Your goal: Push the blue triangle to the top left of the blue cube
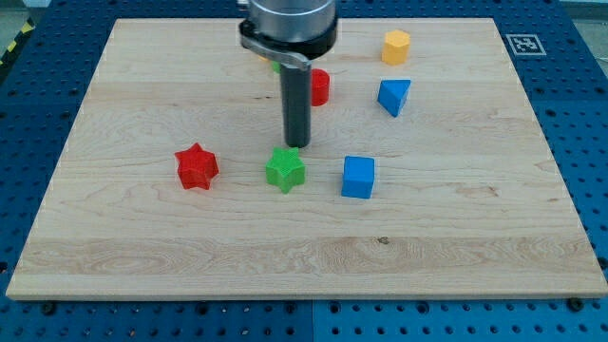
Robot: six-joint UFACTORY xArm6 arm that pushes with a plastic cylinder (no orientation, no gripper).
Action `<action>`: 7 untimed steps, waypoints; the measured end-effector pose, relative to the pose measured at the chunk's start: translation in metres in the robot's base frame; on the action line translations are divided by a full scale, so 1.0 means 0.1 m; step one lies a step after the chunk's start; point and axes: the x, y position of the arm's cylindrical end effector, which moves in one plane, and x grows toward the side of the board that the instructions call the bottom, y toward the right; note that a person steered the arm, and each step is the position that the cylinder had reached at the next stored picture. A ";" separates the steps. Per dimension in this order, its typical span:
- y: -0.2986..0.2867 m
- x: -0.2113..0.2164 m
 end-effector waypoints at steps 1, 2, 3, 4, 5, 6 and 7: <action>0.59 0.01; 1.42 0.09; 1.96 -0.10; 2.04 -0.55; 2.04 -0.58; 1.98 -0.71; 1.88 -0.84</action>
